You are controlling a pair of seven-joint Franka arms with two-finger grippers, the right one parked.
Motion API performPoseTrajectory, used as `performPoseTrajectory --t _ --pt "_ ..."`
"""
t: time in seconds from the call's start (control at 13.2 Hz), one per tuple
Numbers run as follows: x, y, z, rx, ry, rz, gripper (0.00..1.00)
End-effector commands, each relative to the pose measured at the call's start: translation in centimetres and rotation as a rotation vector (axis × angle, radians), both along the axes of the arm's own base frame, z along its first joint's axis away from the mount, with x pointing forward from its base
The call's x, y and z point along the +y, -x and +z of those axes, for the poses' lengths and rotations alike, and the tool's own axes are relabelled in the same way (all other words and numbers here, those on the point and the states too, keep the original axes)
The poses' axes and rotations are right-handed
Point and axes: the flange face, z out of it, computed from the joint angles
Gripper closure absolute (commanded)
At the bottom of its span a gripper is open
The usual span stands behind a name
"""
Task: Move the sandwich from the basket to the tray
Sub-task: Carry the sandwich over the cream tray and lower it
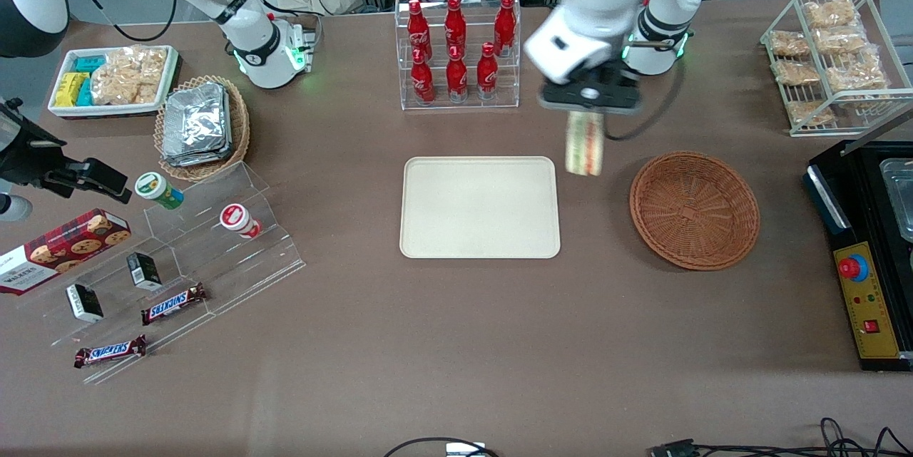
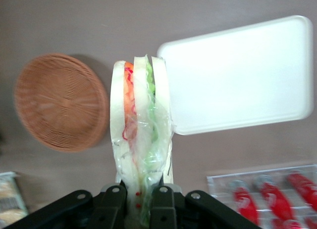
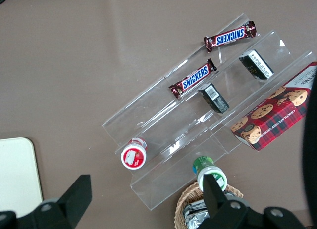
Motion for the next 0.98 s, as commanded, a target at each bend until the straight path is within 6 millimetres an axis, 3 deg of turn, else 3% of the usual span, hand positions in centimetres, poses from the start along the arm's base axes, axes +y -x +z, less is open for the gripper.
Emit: performPoseTrajectory --t 0.0,0.15,0.38,0.76,0.91 --pt "-1.7 -1.1 -1.2 0.047 0.016 0.014 1.0" --pt "-2.0 -1.4 -2.1 0.039 0.025 0.017 1.0" --pt "-2.5 -1.5 -5.7 0.025 0.031 0.014 1.0" --pt "-1.5 -2.2 -16.8 -0.009 0.084 0.027 1.0" --pt "0.1 -3.9 -21.4 -0.031 0.063 0.048 1.0"
